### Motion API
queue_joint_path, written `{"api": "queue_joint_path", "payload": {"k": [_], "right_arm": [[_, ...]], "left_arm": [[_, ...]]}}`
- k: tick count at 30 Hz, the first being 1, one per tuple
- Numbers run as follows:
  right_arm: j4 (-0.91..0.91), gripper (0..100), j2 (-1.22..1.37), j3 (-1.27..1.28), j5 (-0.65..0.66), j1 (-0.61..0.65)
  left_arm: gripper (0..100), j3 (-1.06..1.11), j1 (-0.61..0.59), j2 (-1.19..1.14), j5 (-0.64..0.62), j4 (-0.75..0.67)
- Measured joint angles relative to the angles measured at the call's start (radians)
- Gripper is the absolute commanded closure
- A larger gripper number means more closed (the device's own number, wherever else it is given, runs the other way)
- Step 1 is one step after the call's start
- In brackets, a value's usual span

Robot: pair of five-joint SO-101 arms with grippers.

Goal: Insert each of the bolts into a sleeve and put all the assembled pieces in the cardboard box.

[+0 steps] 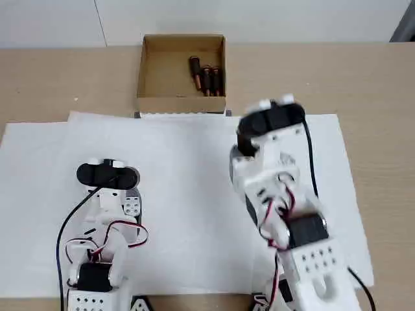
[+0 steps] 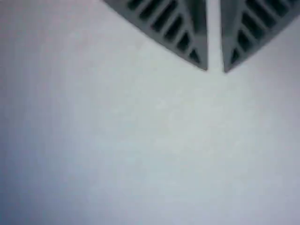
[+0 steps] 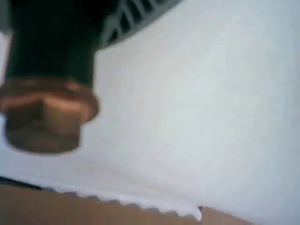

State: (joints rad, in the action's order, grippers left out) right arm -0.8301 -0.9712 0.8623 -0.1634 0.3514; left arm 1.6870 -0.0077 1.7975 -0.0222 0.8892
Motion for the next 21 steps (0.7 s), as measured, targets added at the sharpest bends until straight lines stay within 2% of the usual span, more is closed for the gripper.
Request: {"api": "queue_joint_path", "payload": {"k": [21], "right_arm": [[0.256,99.5,0.895,-0.753,0.101,-0.023]], "left_arm": [[99,0.000,0.000,0.000,0.000,0.000]]}}
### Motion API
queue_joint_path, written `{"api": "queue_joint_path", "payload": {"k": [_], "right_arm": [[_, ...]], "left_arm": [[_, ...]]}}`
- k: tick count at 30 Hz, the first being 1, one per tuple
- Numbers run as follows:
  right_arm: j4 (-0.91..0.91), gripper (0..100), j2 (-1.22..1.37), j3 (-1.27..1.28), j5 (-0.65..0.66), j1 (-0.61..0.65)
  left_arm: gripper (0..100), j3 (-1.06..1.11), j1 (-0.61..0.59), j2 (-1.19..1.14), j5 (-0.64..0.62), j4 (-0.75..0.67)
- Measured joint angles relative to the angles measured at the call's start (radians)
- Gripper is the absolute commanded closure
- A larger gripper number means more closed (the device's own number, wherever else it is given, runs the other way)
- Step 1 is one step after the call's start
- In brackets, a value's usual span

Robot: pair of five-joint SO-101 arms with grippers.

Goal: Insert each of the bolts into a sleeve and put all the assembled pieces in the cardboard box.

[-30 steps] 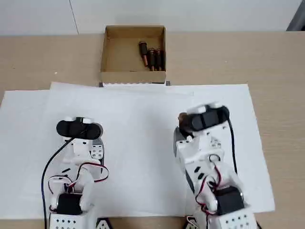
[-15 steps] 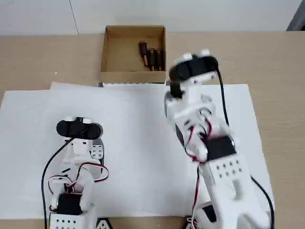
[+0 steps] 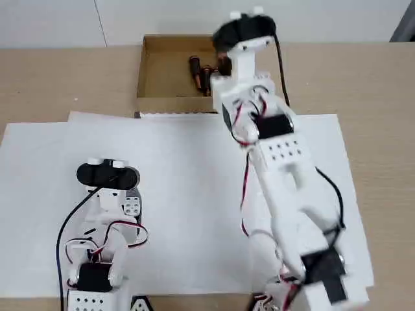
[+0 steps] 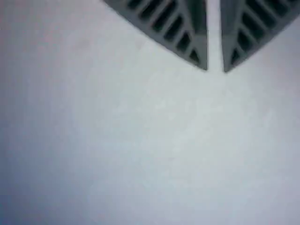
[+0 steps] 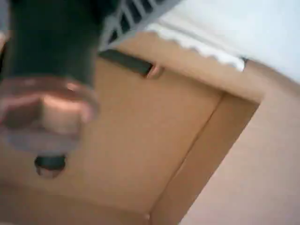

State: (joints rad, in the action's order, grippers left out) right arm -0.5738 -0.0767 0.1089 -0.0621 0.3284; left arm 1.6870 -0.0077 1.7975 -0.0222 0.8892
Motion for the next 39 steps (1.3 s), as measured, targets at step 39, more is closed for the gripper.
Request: {"api": "queue_joint_path", "payload": {"k": [39], "right_arm": [[0.287,88.0,0.801,-0.520,0.279,0.017]], "left_arm": [[99,0.000,0.000,0.000,0.002,0.000]]}}
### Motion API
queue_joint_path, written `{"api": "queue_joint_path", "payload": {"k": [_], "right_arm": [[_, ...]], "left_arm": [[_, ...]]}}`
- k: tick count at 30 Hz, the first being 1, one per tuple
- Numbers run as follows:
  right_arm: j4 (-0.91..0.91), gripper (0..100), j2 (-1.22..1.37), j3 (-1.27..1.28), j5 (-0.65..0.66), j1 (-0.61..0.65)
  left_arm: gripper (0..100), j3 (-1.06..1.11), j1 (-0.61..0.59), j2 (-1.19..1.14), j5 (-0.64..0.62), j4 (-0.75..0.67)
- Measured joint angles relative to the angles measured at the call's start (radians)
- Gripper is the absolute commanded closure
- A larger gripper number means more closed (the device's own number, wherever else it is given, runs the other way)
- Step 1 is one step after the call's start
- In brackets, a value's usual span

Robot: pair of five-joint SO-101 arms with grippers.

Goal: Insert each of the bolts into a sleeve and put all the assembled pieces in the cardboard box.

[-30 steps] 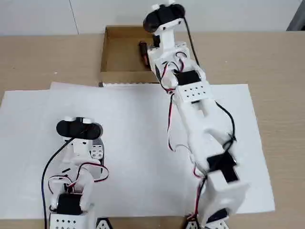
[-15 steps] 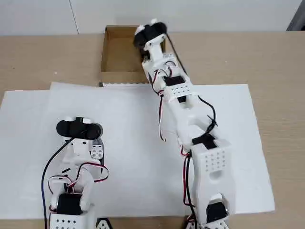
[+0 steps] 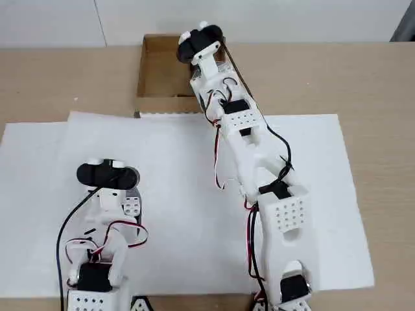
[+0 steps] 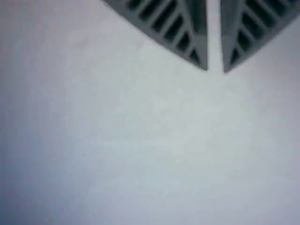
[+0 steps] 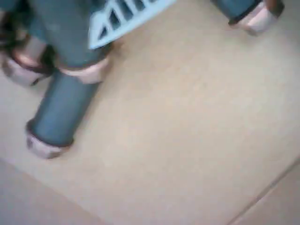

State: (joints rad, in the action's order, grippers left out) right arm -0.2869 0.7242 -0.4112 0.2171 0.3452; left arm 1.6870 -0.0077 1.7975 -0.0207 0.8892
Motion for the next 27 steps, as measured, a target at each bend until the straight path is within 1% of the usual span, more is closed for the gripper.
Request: {"api": "queue_joint_path", "payload": {"k": [4,7,13,18,27], "right_arm": [[0.000,92.6,0.000,0.000,0.000,0.002],[-0.002,99.5,-0.002,0.000,0.000,0.002],[-0.049,99.6,-0.043,0.000,0.000,0.000],[-0.124,99.6,-0.123,0.000,0.000,-0.015],[-0.325,99.6,-0.313,0.000,0.000,-0.018]], "left_arm": [[99,0.000,0.000,0.000,0.000,0.000],[99,0.000,0.000,0.000,0.000,0.000],[99,0.000,0.000,0.000,0.000,0.000],[99,0.000,0.000,0.000,0.000,0.000],[99,0.000,0.000,0.000,0.000,0.000]]}}
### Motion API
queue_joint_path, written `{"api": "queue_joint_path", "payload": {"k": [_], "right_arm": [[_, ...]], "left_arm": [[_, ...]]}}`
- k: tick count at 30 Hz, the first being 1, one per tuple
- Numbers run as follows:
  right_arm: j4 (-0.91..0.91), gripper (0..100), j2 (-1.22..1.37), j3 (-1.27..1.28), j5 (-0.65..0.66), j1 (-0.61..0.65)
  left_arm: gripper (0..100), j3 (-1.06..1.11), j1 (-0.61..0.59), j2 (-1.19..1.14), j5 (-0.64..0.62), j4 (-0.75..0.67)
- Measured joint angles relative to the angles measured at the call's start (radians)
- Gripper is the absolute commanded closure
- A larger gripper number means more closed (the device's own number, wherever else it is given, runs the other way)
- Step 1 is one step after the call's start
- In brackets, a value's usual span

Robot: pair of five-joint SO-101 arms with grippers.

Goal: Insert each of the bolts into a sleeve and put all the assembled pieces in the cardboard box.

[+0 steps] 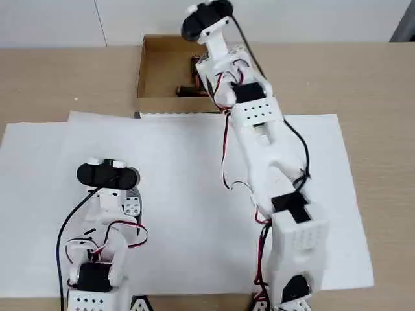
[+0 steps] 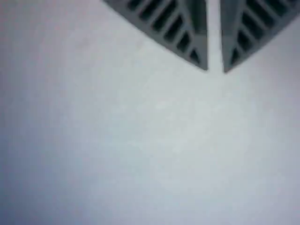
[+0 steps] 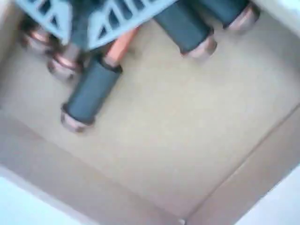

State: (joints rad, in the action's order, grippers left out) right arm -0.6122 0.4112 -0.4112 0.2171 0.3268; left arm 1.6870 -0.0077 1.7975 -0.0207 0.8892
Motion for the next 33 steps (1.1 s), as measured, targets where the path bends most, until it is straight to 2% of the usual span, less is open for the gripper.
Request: {"api": "queue_joint_path", "payload": {"k": [19,24,33], "right_arm": [[-0.585,99.6,-0.493,-0.002,-0.026,-0.009],[-0.763,99.6,-0.629,-0.002,-0.084,-0.054],[-1.026,99.6,-0.827,-0.003,-0.087,-0.192]], "left_arm": [[99,0.000,0.000,0.000,0.000,0.000],[99,0.000,0.000,0.000,0.000,0.000],[99,0.000,0.000,0.000,0.000,0.000]]}}
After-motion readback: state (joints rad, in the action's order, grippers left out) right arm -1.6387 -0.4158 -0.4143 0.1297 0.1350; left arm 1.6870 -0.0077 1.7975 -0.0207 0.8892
